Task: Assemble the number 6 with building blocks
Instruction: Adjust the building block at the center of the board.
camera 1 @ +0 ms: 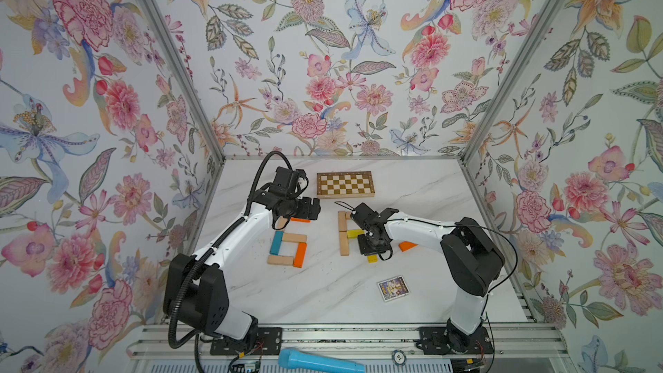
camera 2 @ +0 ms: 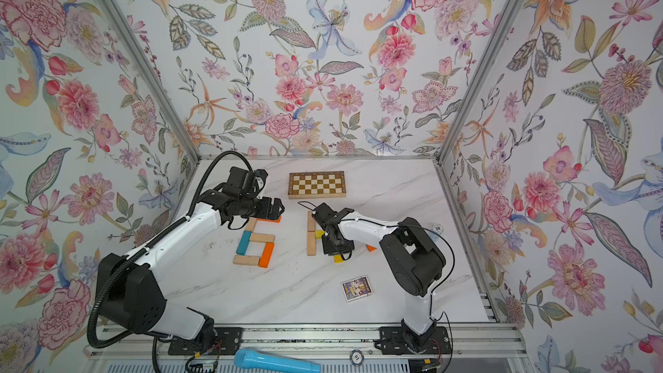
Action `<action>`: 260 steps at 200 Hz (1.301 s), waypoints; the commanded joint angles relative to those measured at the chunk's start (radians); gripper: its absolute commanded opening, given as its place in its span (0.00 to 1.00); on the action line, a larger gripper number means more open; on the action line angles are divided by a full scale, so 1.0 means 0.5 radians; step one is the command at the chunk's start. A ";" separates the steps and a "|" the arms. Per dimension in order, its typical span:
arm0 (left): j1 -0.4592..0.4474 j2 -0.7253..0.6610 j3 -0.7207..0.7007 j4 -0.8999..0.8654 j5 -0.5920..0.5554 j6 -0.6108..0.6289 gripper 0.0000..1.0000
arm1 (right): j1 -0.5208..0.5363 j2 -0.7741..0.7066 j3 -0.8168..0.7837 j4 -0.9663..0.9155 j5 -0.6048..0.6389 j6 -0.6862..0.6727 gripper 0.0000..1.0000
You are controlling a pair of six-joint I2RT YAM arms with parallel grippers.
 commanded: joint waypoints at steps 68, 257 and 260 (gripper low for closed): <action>0.010 -0.044 -0.017 0.008 0.036 0.028 0.97 | -0.013 0.019 0.054 -0.073 0.037 0.074 0.30; 0.010 -0.063 -0.024 0.008 0.068 0.043 0.97 | 0.005 0.119 0.130 -0.141 0.048 0.108 0.31; 0.010 -0.060 -0.024 0.008 0.069 0.041 0.97 | 0.006 0.118 0.131 -0.141 0.048 0.108 0.31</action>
